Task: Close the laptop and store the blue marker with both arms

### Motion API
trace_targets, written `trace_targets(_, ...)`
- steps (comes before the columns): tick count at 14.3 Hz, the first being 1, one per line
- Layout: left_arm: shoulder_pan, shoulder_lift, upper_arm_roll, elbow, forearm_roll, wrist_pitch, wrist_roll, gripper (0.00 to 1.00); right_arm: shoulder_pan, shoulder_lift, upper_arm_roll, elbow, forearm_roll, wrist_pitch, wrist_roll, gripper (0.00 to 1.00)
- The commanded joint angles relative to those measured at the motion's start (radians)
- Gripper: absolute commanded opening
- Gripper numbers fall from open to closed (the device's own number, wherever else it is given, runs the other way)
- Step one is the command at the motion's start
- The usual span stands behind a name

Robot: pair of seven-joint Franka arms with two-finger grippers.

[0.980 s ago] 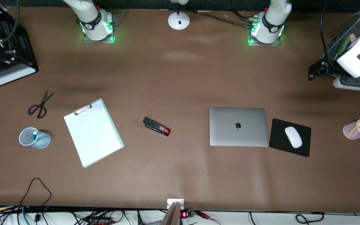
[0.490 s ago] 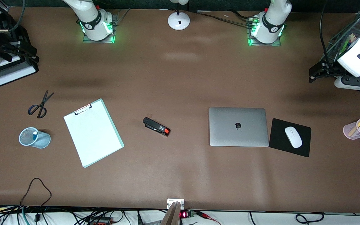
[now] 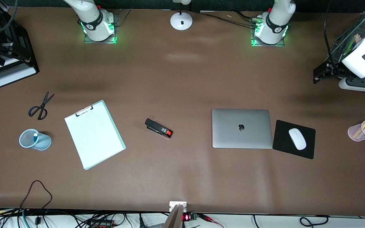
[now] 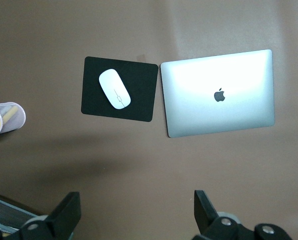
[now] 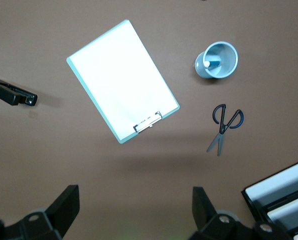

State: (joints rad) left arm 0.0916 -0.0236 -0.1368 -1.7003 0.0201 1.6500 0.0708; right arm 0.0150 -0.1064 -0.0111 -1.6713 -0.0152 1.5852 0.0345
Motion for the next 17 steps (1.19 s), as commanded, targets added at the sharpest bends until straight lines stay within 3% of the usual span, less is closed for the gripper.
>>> trace_targets(1, 0.005, -0.016, -0.001, -0.016, -0.017, 0.011, 0.027, 1.0, 0.0, 0.017, 0.005, 0.035, 0.001, -0.049, 0.018, 1.0)
trace_targets(6, 0.005, -0.016, -0.004, -0.01, -0.017, 0.011, 0.024, 1.0, -0.004, 0.024, 0.003, 0.035, 0.052, -0.036, -0.001, 1.0)
trace_targets(17, 0.005, -0.016, -0.006, -0.004, -0.017, -0.01, 0.027, 1.0, -0.004, 0.037, 0.003, 0.038, 0.04, -0.04, -0.018, 1.0)
